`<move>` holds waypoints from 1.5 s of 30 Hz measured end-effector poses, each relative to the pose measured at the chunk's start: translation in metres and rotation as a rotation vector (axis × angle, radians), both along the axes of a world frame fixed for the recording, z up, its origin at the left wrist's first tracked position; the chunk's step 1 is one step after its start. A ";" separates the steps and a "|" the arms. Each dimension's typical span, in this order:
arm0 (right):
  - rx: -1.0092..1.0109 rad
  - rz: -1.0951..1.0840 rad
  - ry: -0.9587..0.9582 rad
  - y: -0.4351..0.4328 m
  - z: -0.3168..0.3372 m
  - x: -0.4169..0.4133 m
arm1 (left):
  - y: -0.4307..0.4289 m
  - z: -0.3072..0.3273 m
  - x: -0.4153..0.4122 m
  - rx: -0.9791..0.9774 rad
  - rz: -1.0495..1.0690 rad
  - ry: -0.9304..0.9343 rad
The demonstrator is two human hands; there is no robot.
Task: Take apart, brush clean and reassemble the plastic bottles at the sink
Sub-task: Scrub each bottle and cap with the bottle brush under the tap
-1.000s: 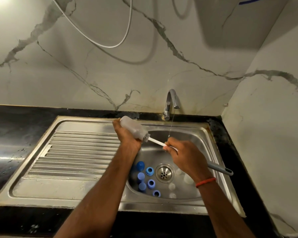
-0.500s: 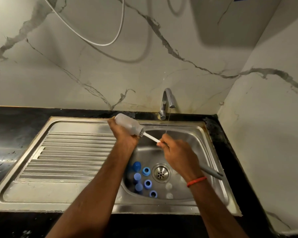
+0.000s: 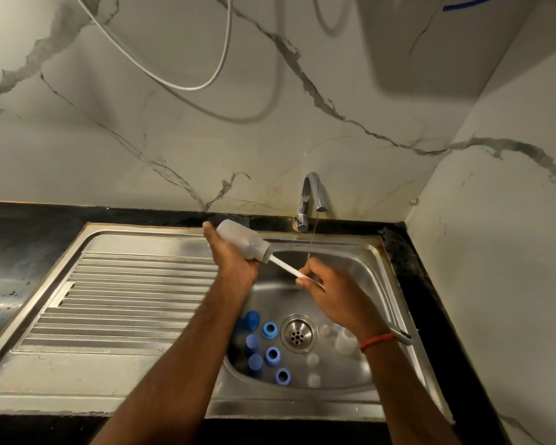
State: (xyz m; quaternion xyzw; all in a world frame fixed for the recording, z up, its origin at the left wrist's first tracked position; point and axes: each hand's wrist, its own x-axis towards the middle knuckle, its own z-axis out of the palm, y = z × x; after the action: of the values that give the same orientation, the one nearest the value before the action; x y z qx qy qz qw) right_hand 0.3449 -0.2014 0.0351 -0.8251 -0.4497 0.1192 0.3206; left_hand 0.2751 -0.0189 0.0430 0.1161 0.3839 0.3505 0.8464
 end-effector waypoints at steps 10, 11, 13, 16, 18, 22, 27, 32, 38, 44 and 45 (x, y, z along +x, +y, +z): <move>-0.073 -0.293 0.084 -0.022 -0.032 0.064 | 0.032 -0.029 -0.006 -0.010 0.015 0.034; -0.060 -0.318 0.075 -0.020 -0.036 0.067 | 0.031 -0.030 -0.003 -0.001 0.016 0.016; -0.039 -0.356 0.055 -0.017 -0.041 0.070 | 0.030 -0.032 0.002 0.003 0.018 -0.027; -0.022 -0.374 0.012 -0.017 -0.045 0.070 | 0.030 -0.038 0.007 -0.002 0.016 -0.079; -0.003 -0.371 0.004 -0.016 -0.047 0.070 | 0.030 -0.043 0.009 0.003 -0.015 -0.109; 0.002 -0.376 -0.013 -0.015 -0.050 0.070 | 0.025 -0.047 0.011 -0.008 -0.082 -0.097; -0.014 -0.457 -0.118 -0.013 -0.050 0.069 | 0.020 -0.048 0.011 -0.015 -0.153 -0.031; 0.007 -0.441 -0.074 -0.016 -0.049 0.068 | 0.018 -0.055 0.008 0.032 -0.246 0.051; -0.036 -0.204 -0.057 -0.023 -0.052 0.053 | 0.009 -0.048 0.001 0.311 -0.350 0.264; 0.044 -0.166 -0.197 0.001 -0.039 0.027 | -0.016 -0.036 0.001 0.762 -0.321 0.525; 0.037 -0.172 -0.217 0.007 -0.035 0.025 | -0.021 -0.034 0.001 0.807 -0.317 0.531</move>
State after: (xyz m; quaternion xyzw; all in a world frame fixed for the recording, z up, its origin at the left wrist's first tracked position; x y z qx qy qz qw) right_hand 0.3701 -0.1945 0.0000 -0.8626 -0.4116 -0.0069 0.2941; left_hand 0.2761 -0.0399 0.0093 0.5756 0.3974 0.2965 0.6503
